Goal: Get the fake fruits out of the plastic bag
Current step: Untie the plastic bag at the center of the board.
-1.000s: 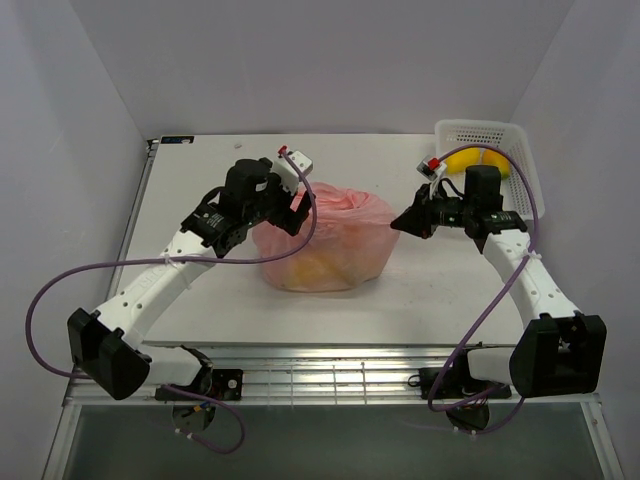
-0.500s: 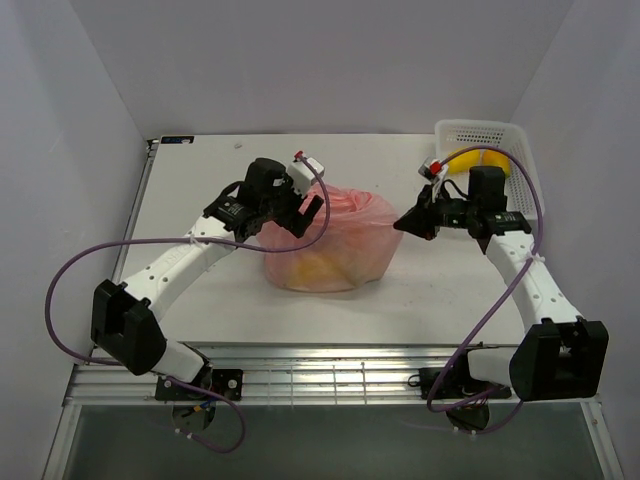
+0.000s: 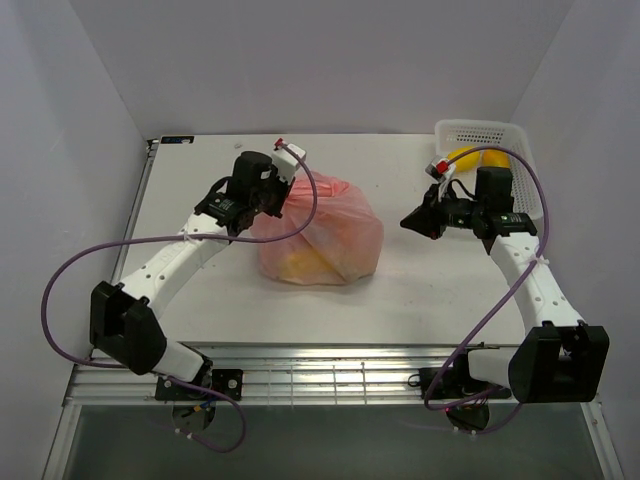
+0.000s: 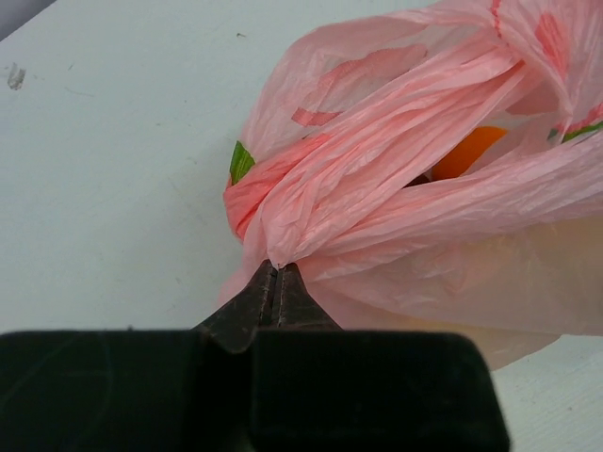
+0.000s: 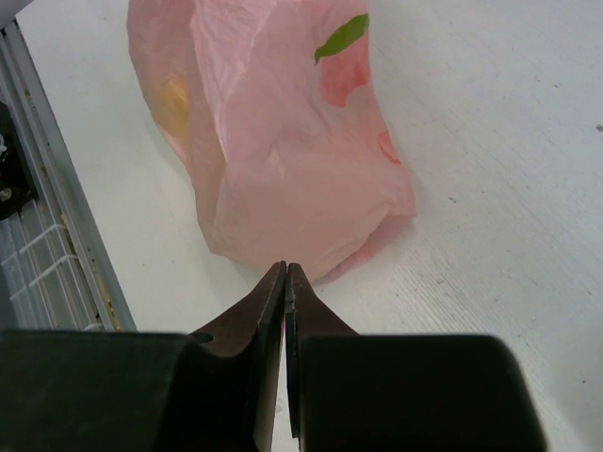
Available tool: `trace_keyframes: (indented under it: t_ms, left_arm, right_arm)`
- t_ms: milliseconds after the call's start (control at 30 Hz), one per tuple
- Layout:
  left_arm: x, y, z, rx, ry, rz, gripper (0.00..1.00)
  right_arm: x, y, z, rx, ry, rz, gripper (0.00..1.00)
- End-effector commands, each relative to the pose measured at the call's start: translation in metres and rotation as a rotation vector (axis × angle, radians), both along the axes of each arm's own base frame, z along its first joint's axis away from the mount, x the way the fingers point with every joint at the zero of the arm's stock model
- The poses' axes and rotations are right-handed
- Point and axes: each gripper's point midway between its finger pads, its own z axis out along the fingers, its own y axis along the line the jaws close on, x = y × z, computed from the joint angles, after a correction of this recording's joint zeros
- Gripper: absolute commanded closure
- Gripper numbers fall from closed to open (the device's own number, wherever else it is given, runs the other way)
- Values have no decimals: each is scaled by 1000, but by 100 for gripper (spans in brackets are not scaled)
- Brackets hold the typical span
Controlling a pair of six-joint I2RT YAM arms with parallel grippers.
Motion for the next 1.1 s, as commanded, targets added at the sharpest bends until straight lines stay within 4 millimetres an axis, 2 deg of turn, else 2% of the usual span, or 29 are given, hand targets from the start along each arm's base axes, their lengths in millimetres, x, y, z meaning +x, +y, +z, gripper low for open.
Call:
trace_keyframes:
  t_ms: [0, 67, 100, 133, 200, 333, 400, 500, 567, 600, 733, 767, 833, 900, 933, 967, 1000, 1033, 1067]
  left_arm:
    - [-2, 8, 51, -108, -119, 40, 100]
    - [-10, 5, 59, -152, -128, 20, 100]
    - [-17, 5, 71, -182, -145, 5, 100]
    - [-27, -7, 76, -229, -132, -68, 100]
    - [-42, -17, 93, -308, -136, -133, 100]
    - [-75, -43, 116, -443, -101, -310, 100]
    - [-84, -49, 123, -478, -78, -353, 100]
    - [-89, -54, 125, -506, -41, -368, 100]
    - [-90, -55, 122, -513, -19, -367, 100]
    - [-91, -56, 121, -517, -10, -371, 100]
    - [-98, -58, 122, -548, 8, -384, 100]
    - [-100, -58, 127, -556, -14, -397, 100]
    - [-105, -57, 128, -560, -22, -409, 100]
    - [-108, -55, 130, -561, -32, -412, 100]
    - [-109, -54, 126, -558, -26, -405, 100]
    - [-110, -53, 125, -559, -24, -404, 100]
    - [-110, -53, 124, -561, -20, -401, 100]
    - [-111, -53, 120, -559, -9, -401, 100]
    - [-112, -53, 117, -557, 0, -400, 100]
  right_arm:
    - [12, -9, 11, -24, -22, -76, 92]
    - [13, -9, 15, -30, -20, -84, 92]
    - [11, -7, 17, -37, -36, -71, 92]
    - [10, -4, 23, -56, -68, -71, 92]
    - [9, 6, 21, -163, -120, -96, 92]
    - [0, 31, 53, -222, -256, -90, 90]
    - [-4, 48, 77, -208, -365, -64, 84]
    - [-15, 72, 103, -170, -486, -8, 62]
    - [-20, 87, 107, -181, -516, 18, 53]
    - [-17, 92, 106, -190, -514, 21, 45]
    - [-16, 114, 91, -220, -487, 74, 32]
    - [-15, 119, 88, -227, -486, 75, 32]
    - [-3, 122, 81, -248, -481, 32, 31]
    - [26, 112, 94, -232, -504, -169, 31]
    - [35, 107, 88, -234, -506, -226, 28]
    - [50, 100, 103, -199, -557, -337, 26]
    - [54, 100, 108, -158, -567, -375, 22]
    - [57, 99, 103, -151, -574, -393, 20]
    - [63, 99, 113, -119, -602, -425, 20]
